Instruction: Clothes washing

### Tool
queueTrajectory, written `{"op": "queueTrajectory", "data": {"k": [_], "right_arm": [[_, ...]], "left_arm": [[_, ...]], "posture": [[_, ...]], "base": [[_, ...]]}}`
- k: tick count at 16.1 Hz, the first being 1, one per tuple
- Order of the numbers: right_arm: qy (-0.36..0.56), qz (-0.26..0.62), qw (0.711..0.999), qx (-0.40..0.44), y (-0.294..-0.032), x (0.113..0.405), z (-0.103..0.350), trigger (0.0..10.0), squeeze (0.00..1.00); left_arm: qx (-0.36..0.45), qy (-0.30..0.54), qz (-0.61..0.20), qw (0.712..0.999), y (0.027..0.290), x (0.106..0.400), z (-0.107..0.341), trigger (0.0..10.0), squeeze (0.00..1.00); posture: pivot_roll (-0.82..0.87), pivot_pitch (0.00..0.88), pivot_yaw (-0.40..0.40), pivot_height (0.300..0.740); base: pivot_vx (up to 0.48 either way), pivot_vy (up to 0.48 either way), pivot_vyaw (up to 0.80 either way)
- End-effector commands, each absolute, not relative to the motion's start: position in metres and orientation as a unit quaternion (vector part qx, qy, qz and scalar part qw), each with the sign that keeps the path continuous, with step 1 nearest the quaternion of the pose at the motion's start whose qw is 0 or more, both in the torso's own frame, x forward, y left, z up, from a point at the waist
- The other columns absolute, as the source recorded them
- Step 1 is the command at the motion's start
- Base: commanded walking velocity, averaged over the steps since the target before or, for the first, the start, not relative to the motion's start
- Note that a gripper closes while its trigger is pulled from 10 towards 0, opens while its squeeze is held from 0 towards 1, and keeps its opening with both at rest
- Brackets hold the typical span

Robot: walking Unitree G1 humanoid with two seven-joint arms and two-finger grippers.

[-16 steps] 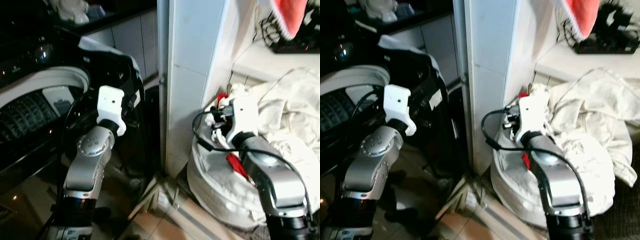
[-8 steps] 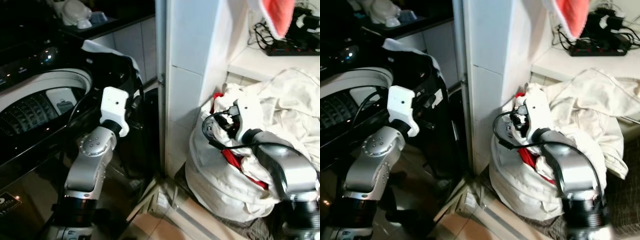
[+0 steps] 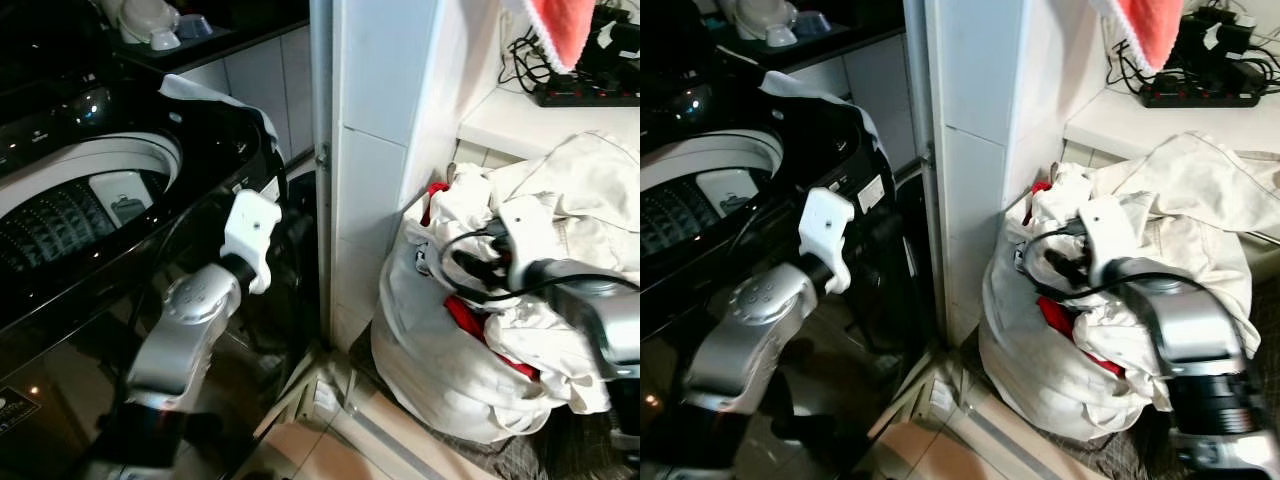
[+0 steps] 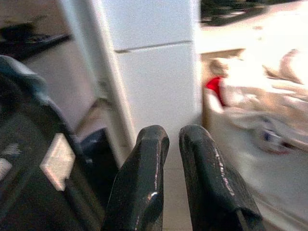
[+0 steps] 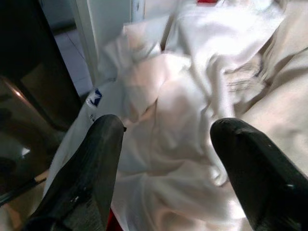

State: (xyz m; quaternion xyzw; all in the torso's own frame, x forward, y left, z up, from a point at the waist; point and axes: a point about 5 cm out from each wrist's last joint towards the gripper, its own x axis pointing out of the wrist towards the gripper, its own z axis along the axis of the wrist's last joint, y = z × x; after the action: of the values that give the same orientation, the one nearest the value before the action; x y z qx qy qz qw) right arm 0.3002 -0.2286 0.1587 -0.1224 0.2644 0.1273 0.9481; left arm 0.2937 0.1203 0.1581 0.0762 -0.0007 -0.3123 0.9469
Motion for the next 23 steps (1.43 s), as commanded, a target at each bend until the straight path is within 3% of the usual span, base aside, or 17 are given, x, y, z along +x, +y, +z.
{"op": "queueTrajectory", "data": {"k": [1, 9, 10, 11, 14, 19, 20, 21, 22, 23], "right_arm": [[0.242, 0.127, 0.953, -0.126, -0.228, 0.299, 0.178, 10.0, 1.0], [0.262, 0.062, 0.956, -0.118, -0.24, 0.269, 0.184, 10.0, 1.0], [0.275, 0.051, 0.952, -0.124, -0.242, 0.268, 0.183, 10.0, 0.75], [0.288, 0.044, 0.95, -0.116, -0.244, 0.268, 0.18, 10.0, 0.0], [0.297, 0.048, 0.949, -0.092, -0.24, 0.271, 0.173, 10.0, 0.0], [0.339, 0.027, 0.932, -0.125, -0.242, 0.269, 0.146, 10.0, 0.0], [0.341, 0.024, 0.933, -0.117, -0.243, 0.27, 0.144, 6.6, 0.0], [0.342, 0.022, 0.932, -0.113, -0.243, 0.27, 0.142, 1.5, 0.0], [0.343, 0.021, 0.932, -0.112, -0.244, 0.27, 0.141, 0.0, 0.0], [0.345, 0.019, 0.932, -0.112, -0.245, 0.27, 0.139, 0.0, 0.0]], "left_arm": [[0.078, -0.013, -0.337, 0.938, 0.119, 0.291, 0.165, 10.0, 0.0], [0.043, -0.014, -0.456, 0.889, 0.108, 0.27, 0.166, 10.0, 0.0], [0.039, -0.011, -0.465, 0.884, 0.106, 0.268, 0.166, 10.0, 0.0], [0.037, -0.006, -0.477, 0.878, 0.105, 0.266, 0.164, 10.0, 0.0], [0.037, -0.004, -0.477, 0.878, 0.105, 0.266, 0.163, 10.0, 0.0], [0.024, 0.028, -0.534, 0.844, 0.1, 0.256, 0.159, 10.0, 0.0], [0.029, 0.03, -0.539, 0.841, 0.099, 0.254, 0.159, 10.0, 0.0], [0.032, 0.031, -0.541, 0.84, 0.099, 0.254, 0.158, 10.0, 0.0], [0.033, 0.031, -0.54, 0.84, 0.099, 0.255, 0.158, 10.0, 0.0], [0.034, 0.033, -0.541, 0.84, 0.1, 0.255, 0.159, 10.0, 0.0]], "posture": [[0.04, 0.0, 0.034, 0.74], [0.0, 0.0, 0.048, 0.74], [0.0, 0.0, 0.048, 0.74], [0.0, 0.0, 0.044, 0.74], [0.0, 0.0, 0.041, 0.74], [0.0, 0.0, 0.047, 0.74], [0.0, 0.0, 0.05, 0.74], [0.0, 0.0, 0.053, 0.74], [0.0, 0.0, 0.053, 0.74], [0.0, 0.0, 0.054, 0.74]], "base": [[0.0, 0.0, 0.0], [0.0, 0.0, 0.0], [0.0, 0.0, 0.0], [0.0, 0.0, 0.0], [0.0, 0.0, 0.0], [0.0, 0.0, 0.0], [0.0, 0.0, 0.0], [0.0, 0.0, 0.0], [0.0, 0.0, 0.0], [0.0, 0.0, 0.0]]}}
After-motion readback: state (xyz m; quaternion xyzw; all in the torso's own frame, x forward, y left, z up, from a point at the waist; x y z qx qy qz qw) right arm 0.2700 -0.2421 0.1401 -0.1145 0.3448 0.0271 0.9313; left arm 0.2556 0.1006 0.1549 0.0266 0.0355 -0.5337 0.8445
